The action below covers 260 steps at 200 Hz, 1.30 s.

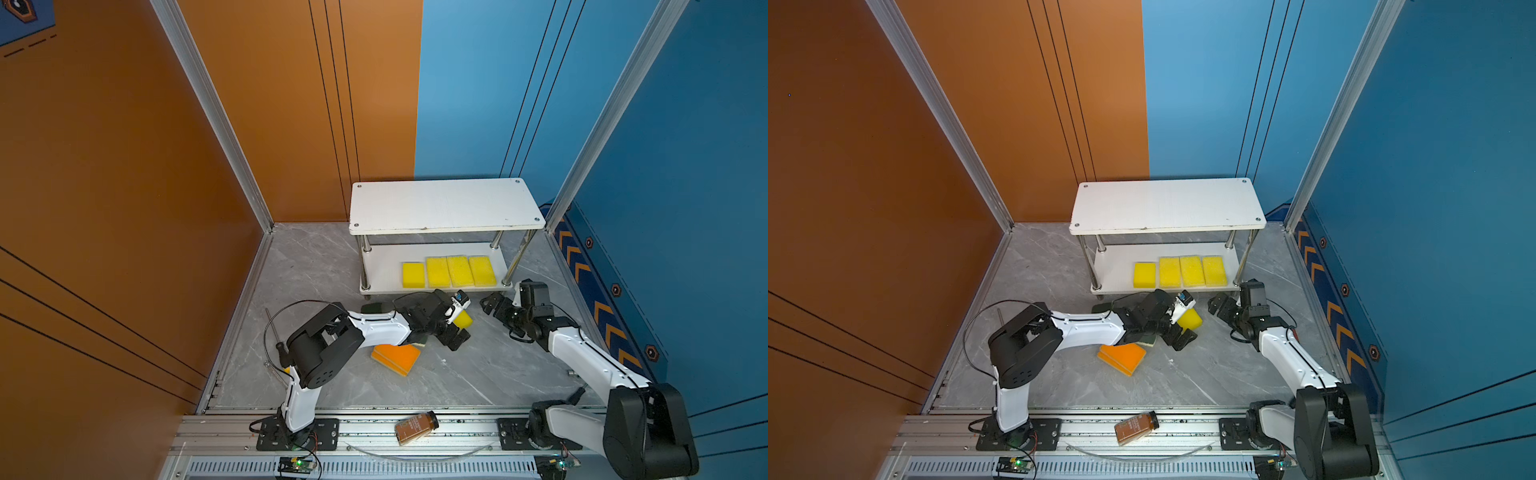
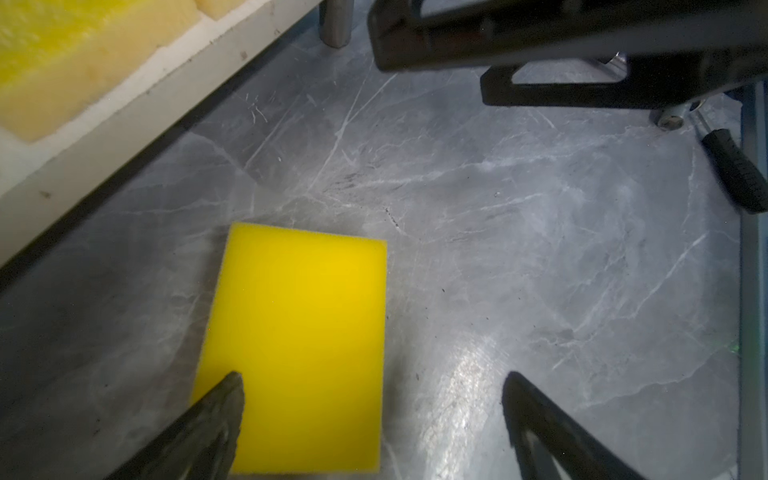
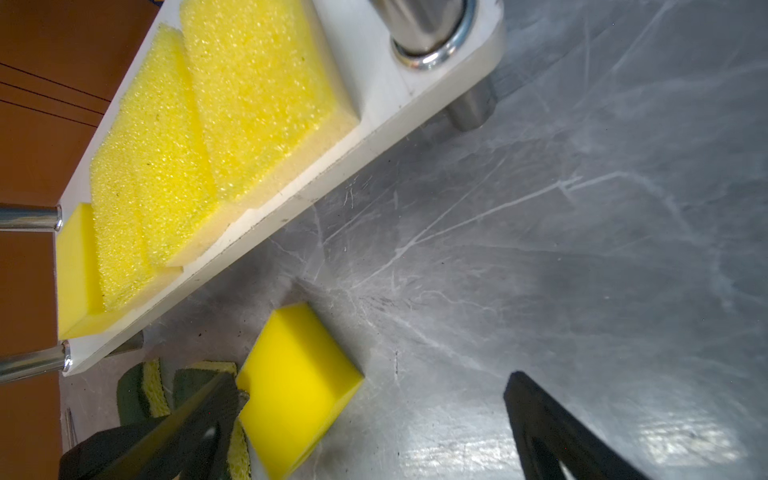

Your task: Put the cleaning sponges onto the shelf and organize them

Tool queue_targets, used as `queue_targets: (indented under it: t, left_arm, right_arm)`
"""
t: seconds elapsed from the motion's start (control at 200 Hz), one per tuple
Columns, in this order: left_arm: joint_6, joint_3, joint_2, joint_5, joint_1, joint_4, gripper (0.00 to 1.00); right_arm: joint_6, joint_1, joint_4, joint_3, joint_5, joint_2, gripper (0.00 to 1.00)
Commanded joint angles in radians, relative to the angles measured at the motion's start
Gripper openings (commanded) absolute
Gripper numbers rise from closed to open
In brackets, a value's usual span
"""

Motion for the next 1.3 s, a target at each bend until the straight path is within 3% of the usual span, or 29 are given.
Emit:
queue_targets:
  t: [0.0, 0.396, 0.671, 1.297]
  left_arm:
    - [0.013, 0.031, 0.023, -0.004, -0.005, -0.044, 0.98]
    - [-0.001, 0.066, 0.073, -0.028, -0.001, -0.083, 1.00]
    - [-0.006, 0.069, 0.079, -0.112, -0.002, -0.110, 0.93]
    - [-0.001, 0.088, 0.038, -0.146, -0.017, -0.143, 0.93]
  right_arm:
    - [0.006, -0.010, 0.021, -0.018, -0.017, -0.023, 0.99]
    - [0.009, -0.020, 0.030, -0.023, -0.025, -0.024, 0.99]
    - [0.010, -0.026, 0.032, -0.027, -0.022, -0.039, 0.98]
    - [0.013, -0.032, 0.035, -0.023, -0.026, -0.042, 0.98]
